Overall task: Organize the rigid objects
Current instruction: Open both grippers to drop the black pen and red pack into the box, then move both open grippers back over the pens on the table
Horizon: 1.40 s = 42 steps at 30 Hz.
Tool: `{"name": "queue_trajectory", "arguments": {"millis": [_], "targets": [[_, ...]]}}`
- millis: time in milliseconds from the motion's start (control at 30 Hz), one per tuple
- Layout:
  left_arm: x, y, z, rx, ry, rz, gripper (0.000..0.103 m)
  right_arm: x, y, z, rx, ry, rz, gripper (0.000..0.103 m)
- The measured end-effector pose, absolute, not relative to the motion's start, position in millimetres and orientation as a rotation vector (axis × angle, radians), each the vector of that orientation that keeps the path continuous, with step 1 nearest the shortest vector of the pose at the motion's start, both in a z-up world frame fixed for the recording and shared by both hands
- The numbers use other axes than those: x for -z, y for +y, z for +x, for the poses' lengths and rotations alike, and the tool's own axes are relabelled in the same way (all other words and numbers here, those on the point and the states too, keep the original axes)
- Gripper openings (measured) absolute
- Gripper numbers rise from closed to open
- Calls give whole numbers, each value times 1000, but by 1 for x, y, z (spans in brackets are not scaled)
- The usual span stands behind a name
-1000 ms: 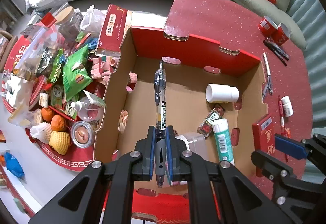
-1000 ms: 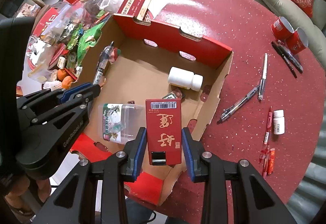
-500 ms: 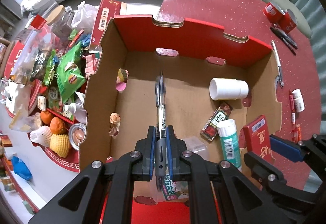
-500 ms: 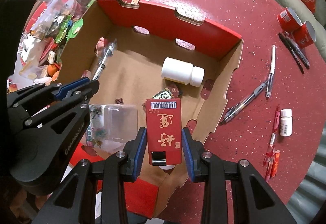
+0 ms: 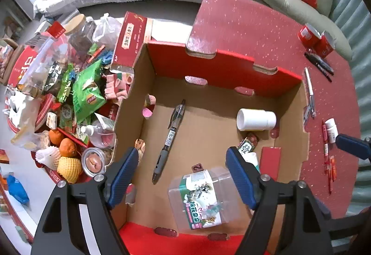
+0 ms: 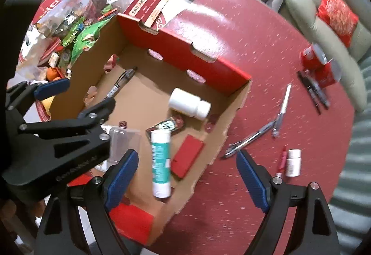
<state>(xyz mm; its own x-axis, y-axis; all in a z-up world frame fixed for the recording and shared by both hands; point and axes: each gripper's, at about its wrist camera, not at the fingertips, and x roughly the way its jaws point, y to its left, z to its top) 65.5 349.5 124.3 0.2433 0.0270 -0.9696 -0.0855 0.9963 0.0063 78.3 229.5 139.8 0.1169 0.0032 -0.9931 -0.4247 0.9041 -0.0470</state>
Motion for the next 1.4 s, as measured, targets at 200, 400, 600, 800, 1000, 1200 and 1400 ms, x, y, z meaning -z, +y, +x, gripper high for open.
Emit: {"name": "queue_trajectory", "arguments": {"millis": [200, 400, 600, 800, 1000, 1200, 1400], "targets": [[-139, 345, 58, -74, 1304, -101, 81, -155, 215, 78, -310, 1404, -328, 87], [-150, 326, 53, -58, 1291, -69, 81, -161, 197, 72, -296, 1397, -308, 87], [-159, 299, 48, -48, 1288, -23, 81, -165, 164, 64, -276, 1400, -250, 98], [-164, 258, 42, -27, 1292, 42, 81, -165, 112, 57, -239, 1412, -169, 103], [-165, 216, 40, -9, 1308, 80, 81, -158, 63, 54, -207, 1433, -97, 103], [-156, 166, 31, 61, 1373, 89, 82, -125, -14, 37, -130, 1518, -1, 103], [-120, 95, 33, 120, 1417, 224, 82, -82, -99, -3, 33, 1655, 104, 103]]}}
